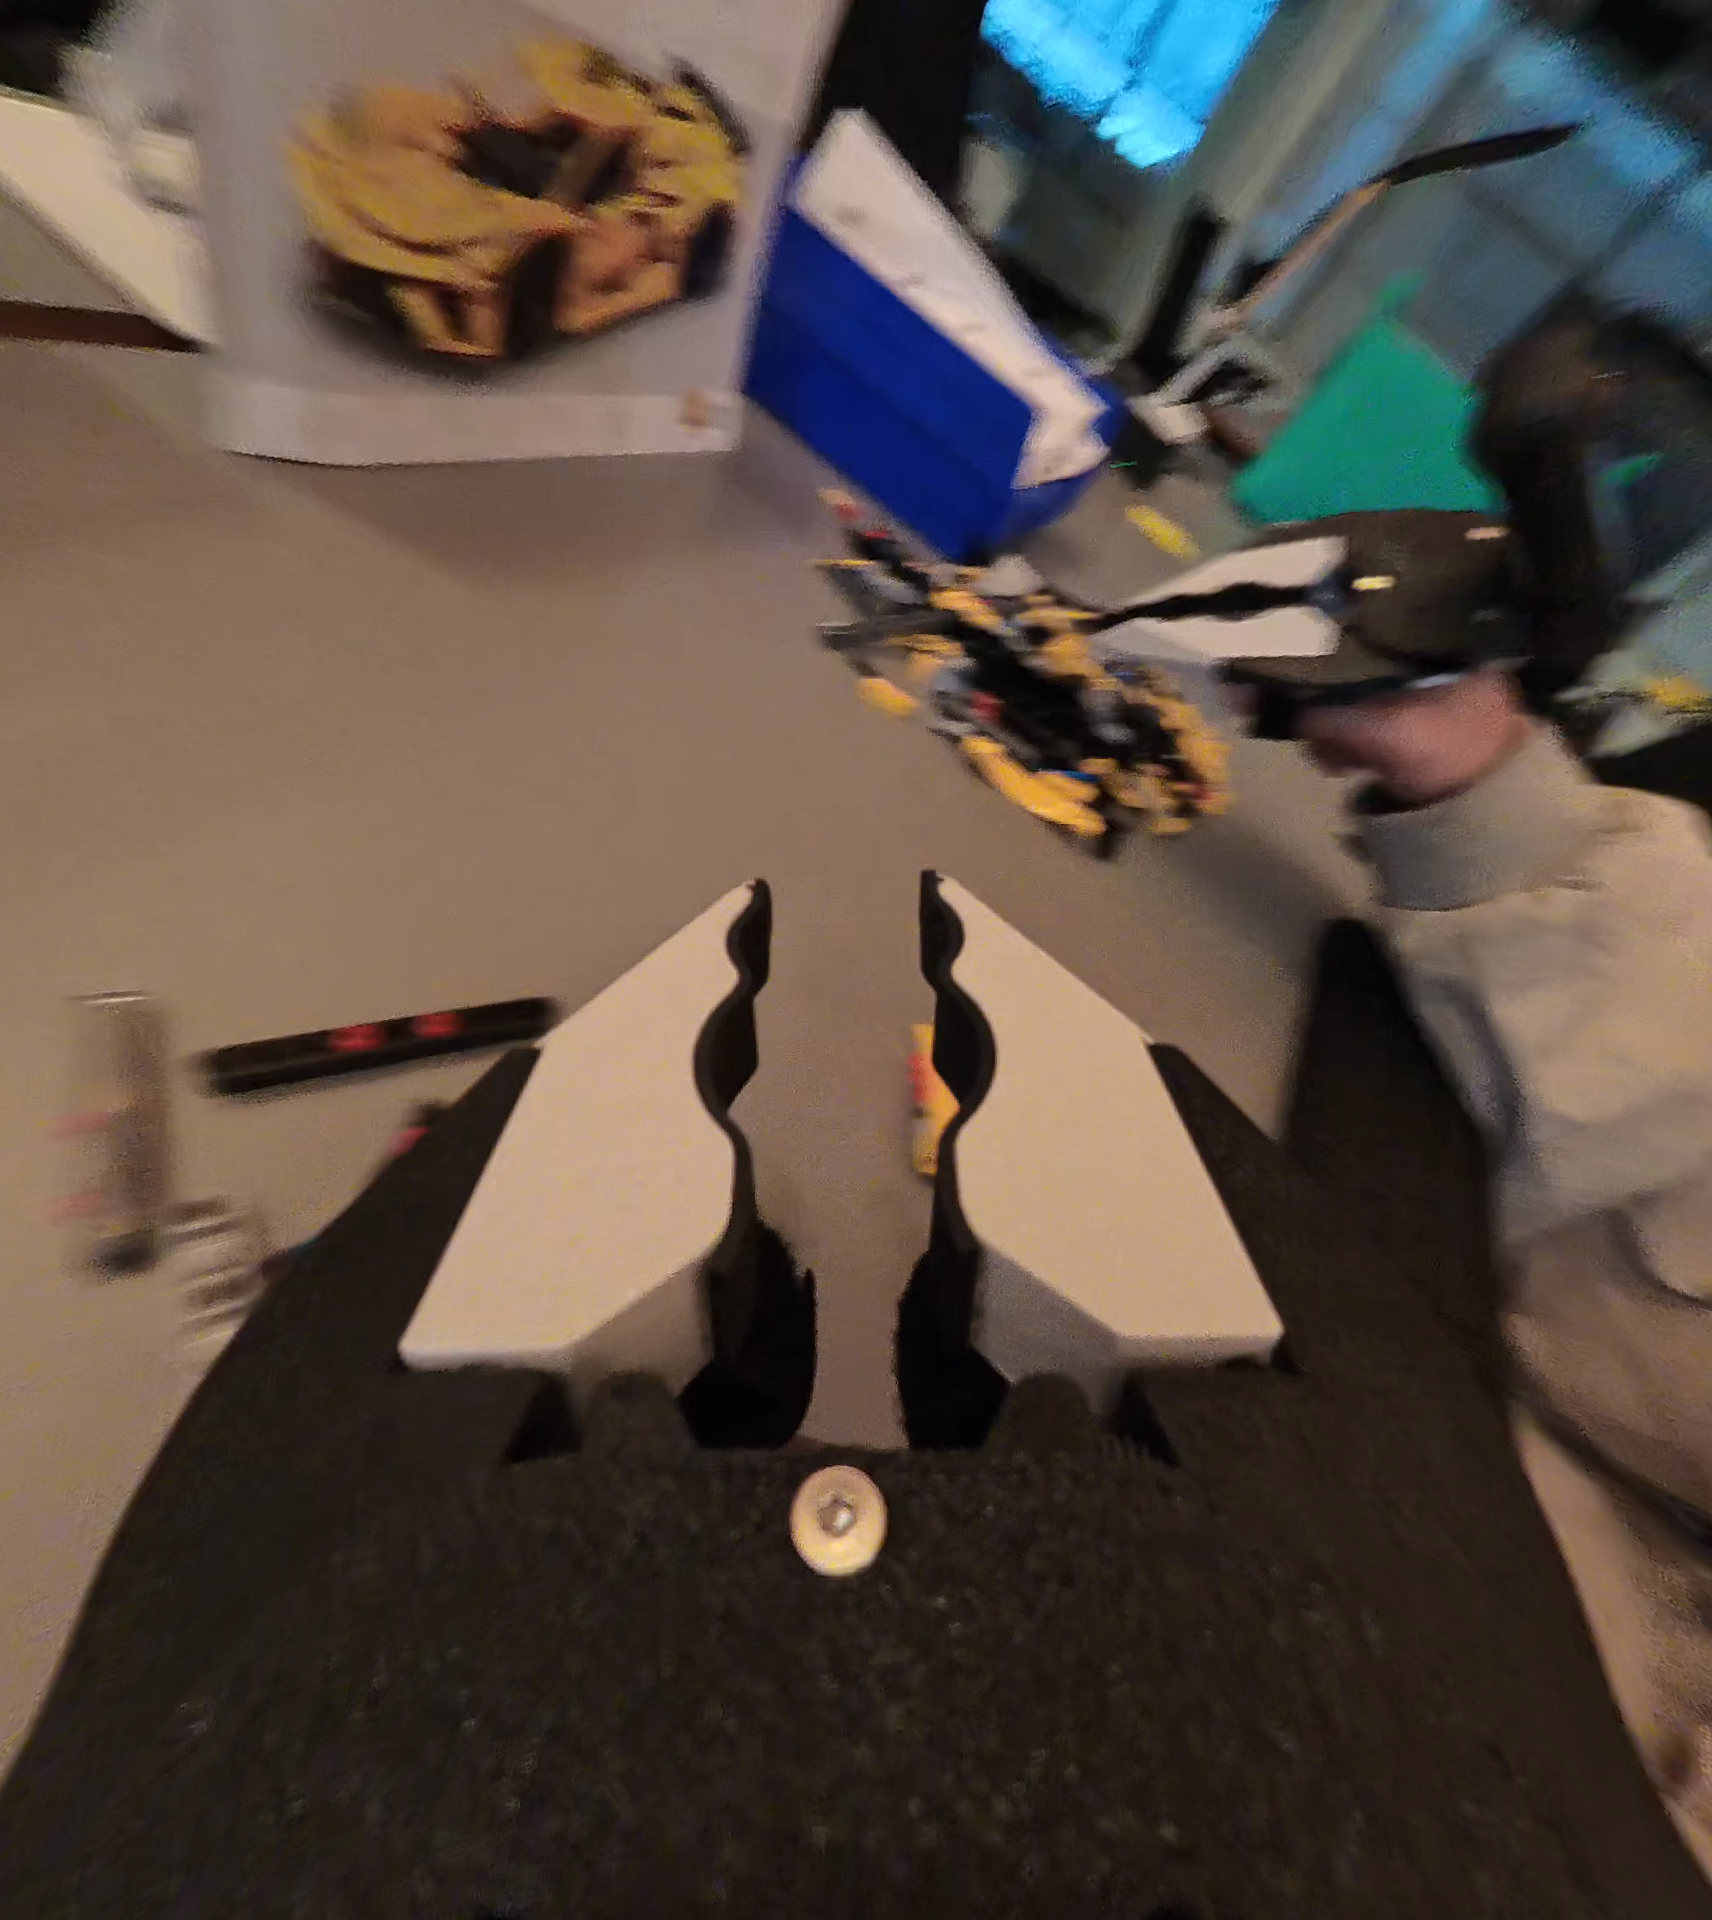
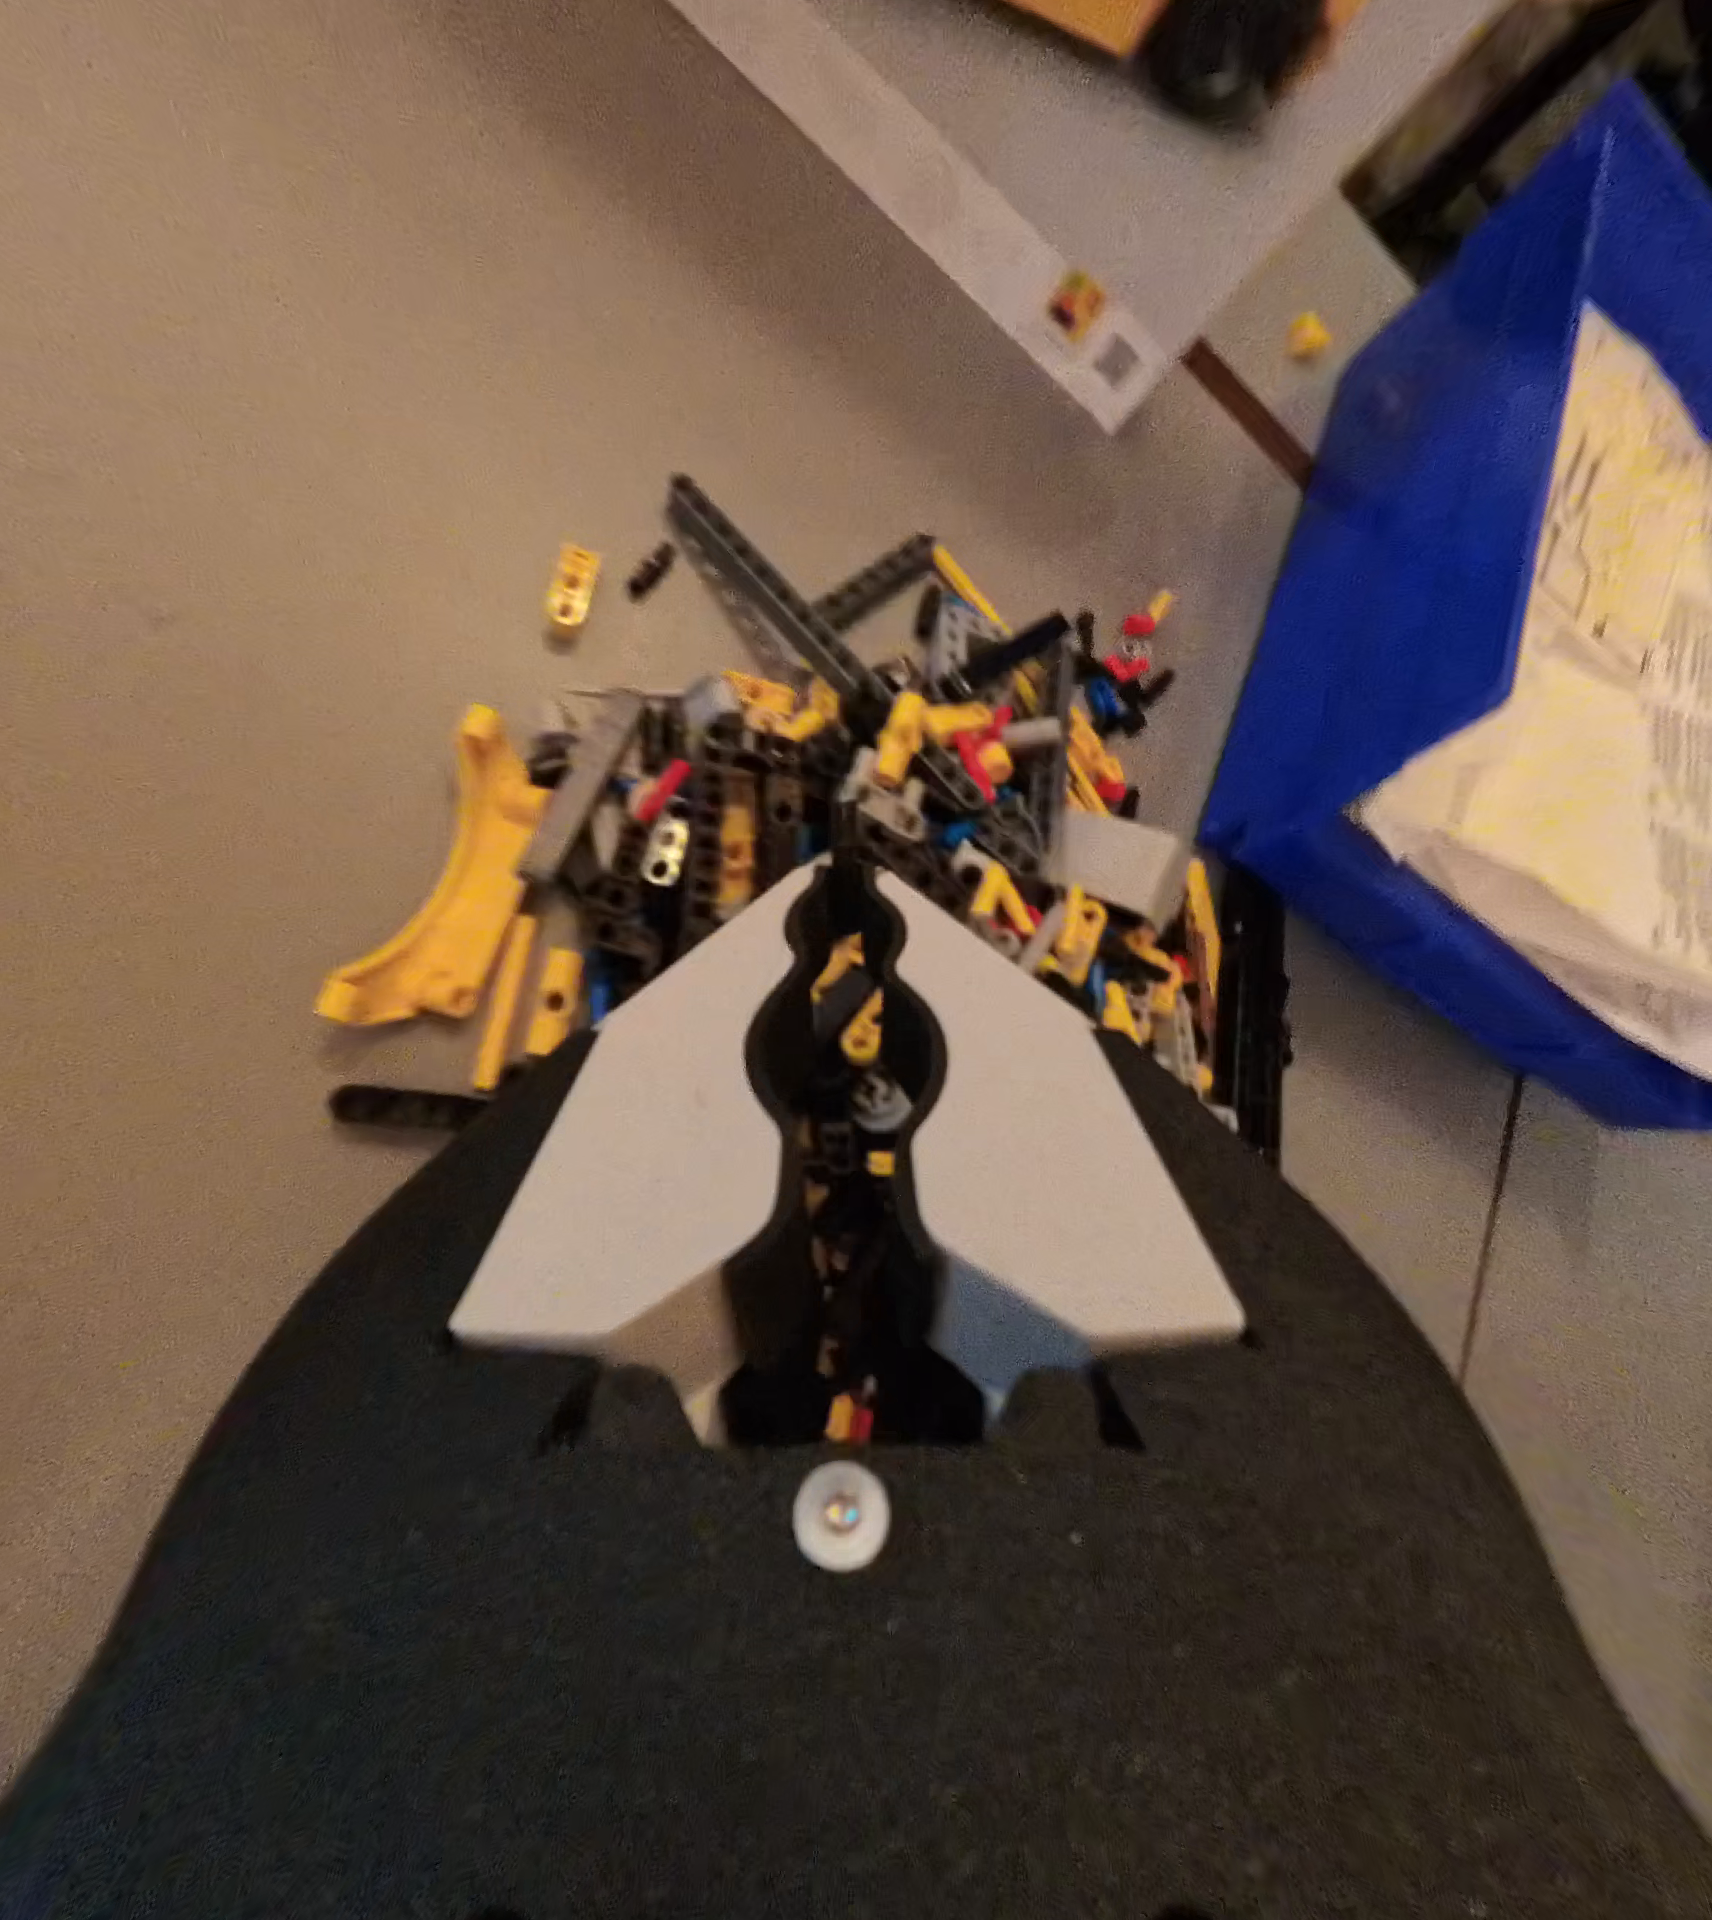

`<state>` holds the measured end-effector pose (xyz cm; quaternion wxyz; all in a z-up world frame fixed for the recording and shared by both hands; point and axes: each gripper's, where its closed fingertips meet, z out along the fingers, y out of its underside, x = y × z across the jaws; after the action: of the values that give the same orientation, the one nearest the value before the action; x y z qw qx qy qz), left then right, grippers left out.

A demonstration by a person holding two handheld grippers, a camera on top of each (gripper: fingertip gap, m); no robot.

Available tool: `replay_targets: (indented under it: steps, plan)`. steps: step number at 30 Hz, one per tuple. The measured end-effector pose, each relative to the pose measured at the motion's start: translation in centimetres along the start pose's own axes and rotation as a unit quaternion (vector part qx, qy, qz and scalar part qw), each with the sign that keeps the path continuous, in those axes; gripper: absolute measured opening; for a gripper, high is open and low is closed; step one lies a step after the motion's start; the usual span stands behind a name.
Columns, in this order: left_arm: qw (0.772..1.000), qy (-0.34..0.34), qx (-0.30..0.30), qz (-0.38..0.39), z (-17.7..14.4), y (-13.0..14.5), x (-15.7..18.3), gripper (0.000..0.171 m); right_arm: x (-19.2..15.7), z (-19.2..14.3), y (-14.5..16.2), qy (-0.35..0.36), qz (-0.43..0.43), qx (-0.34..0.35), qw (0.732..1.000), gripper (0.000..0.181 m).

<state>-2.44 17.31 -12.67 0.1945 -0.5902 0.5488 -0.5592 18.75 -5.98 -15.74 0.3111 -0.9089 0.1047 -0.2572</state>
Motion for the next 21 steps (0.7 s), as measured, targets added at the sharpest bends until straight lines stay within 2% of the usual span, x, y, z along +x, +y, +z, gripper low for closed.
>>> replay_targets:
  steps: [2, 4, 6, 8, 10, 12, 13, 15, 17, 19, 21]
  plan:
    - [0.997, -0.073, -0.026, 0.017, -0.7, -1.8, -3.5, 0.028, 2.6, 0.8, 2.3, 0.000, 0.047, -0.015, 0.999, 0.005]
    - [0.993, -0.108, -0.040, 0.027, -0.7, -4.3, -6.4, 0.031, 3.6, 1.6, 3.4, 0.003, 0.059, -0.019, 0.998, 0.015]
    - [0.989, -0.135, -0.051, 0.020, 0.4, -6.7, -9.9, 0.033, 4.3, 1.6, 3.3, 0.021, 0.068, -0.011, 0.997, 0.024]
    - [0.981, -0.179, -0.078, 0.019, 2.3, -8.0, -14.3, 0.035, 4.1, 0.6, 1.1, 0.039, 0.088, 0.011, 0.995, 0.035]
    - [0.967, -0.230, -0.107, 0.000, 4.6, -8.4, -18.9, 0.039, 1.3, -0.9, -3.6, 0.016, 0.127, 0.104, 0.986, 0.035]
    - [0.956, -0.267, -0.115, -0.035, 7.1, -8.7, -22.4, 0.049, -4.3, -1.6, -8.1, -0.061, 0.155, 0.195, 0.967, 0.033]
    - [0.951, -0.287, -0.109, -0.045, 8.2, -9.0, -23.9, 0.057, -7.2, -1.5, -9.6, -0.099, 0.162, 0.219, 0.957, 0.031]
    - [0.939, -0.326, -0.098, -0.046, 9.9, -9.4, -26.2, 0.066, -11.5, -0.7, -11.0, -0.146, 0.151, 0.236, 0.949, 0.033]
    - [0.922, -0.372, -0.101, -0.030, 10.8, -9.5, -28.1, 0.069, -13.6, -1.0, -11.7, -0.158, 0.128, 0.259, 0.944, 0.033]
    - [0.904, -0.413, -0.103, -0.025, 10.9, -9.5, -29.8, 0.069, -13.5, -1.9, -11.9, -0.136, 0.092, 0.282, 0.945, 0.026]
    - [0.903, -0.415, -0.107, -0.032, 11.3, -9.3, -30.4, 0.066, -13.4, -2.2, -11.6, -0.133, 0.085, 0.296, 0.942, 0.020]
